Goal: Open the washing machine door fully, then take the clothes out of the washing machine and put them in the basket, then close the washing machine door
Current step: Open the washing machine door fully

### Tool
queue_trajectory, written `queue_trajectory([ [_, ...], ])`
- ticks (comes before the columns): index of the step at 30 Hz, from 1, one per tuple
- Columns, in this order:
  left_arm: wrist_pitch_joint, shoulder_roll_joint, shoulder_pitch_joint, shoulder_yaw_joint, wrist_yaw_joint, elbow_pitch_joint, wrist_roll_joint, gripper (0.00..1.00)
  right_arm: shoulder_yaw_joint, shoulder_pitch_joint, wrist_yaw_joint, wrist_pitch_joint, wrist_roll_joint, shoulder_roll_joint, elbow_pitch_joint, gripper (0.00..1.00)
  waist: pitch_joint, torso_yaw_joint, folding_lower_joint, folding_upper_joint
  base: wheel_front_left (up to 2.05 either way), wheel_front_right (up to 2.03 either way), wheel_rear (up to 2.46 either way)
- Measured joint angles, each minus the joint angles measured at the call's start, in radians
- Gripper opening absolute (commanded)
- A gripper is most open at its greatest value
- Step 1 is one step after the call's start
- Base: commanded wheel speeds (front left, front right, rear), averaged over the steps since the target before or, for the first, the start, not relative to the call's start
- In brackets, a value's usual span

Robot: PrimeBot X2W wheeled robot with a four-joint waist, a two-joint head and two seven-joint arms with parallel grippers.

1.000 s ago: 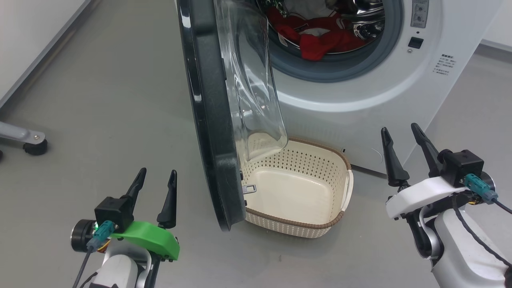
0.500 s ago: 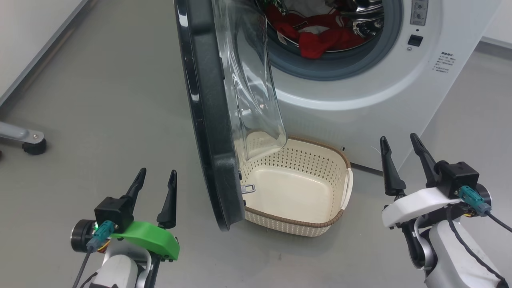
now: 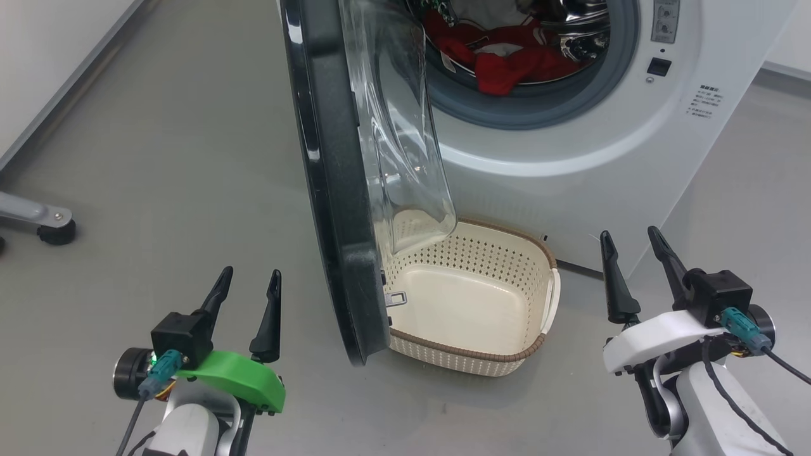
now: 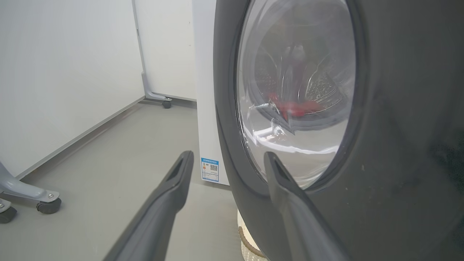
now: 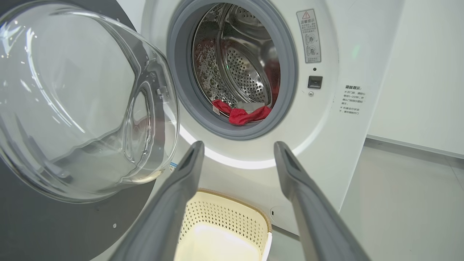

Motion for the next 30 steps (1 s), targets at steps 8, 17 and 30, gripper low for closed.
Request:
queue_trajectory([
  [8,0.000,0.000,0.001,-0.003,0.000,0.001,0.000,1.00,-0.019,0.020,0.015,0.000,-0.017,0.027,0.007,1.00,-0.004,0.008,0.0000,0.0000,0.00,0.00,0.00],
  [17,0.000,0.000,0.016,-0.003,0.000,0.001,0.000,0.00,-0.044,0.021,0.032,0.000,-0.035,0.039,0.012,1.00,-0.006,0.014,0.0000,0.0000,0.00,0.00,0.00],
  [30,0.000,0.000,0.014,0.013,0.000,-0.069,0.007,0.00,-0.069,0.037,0.052,0.000,-0.068,0.054,0.022,1.00,-0.002,0.019,0.0000,0.0000,0.00,0.00,0.00],
])
